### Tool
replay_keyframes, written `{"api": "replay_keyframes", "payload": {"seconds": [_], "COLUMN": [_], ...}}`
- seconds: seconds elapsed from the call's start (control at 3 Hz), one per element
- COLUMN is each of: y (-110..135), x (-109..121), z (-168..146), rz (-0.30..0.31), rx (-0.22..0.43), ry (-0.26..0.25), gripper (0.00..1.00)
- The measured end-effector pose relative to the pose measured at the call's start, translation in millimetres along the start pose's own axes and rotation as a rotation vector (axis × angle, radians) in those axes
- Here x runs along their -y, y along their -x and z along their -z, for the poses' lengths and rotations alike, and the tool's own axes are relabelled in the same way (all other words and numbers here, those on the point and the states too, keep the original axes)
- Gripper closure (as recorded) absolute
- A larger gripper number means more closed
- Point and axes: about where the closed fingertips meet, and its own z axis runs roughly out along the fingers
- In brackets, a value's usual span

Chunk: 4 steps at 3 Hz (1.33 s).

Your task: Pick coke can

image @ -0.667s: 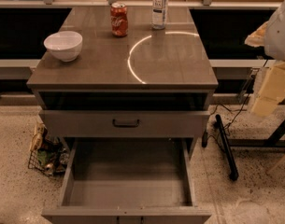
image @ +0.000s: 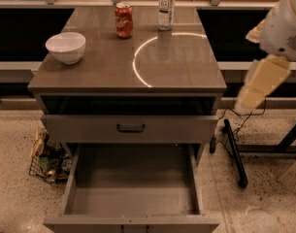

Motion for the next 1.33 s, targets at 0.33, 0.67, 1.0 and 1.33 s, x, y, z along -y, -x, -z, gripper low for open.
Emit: {"api": "replay_keyframes", "payload": {"seconds": [0.33, 0.67, 1.0, 1.33], "y": [38.6, 79.3, 125.4, 171.7], "x": [40.5, 66.7, 99.4, 146.6], "z": [-40.8, -83.6, -117.8, -130.5], "rz": [-0.128, -0.233, -0.327, -0.390], "rx": [0.165, 0.328, 0.494, 0.612], "ry": [-0.013, 0.002, -0.008, -0.067], "gripper": [0.00, 0.00, 0.00, 0.00]}}
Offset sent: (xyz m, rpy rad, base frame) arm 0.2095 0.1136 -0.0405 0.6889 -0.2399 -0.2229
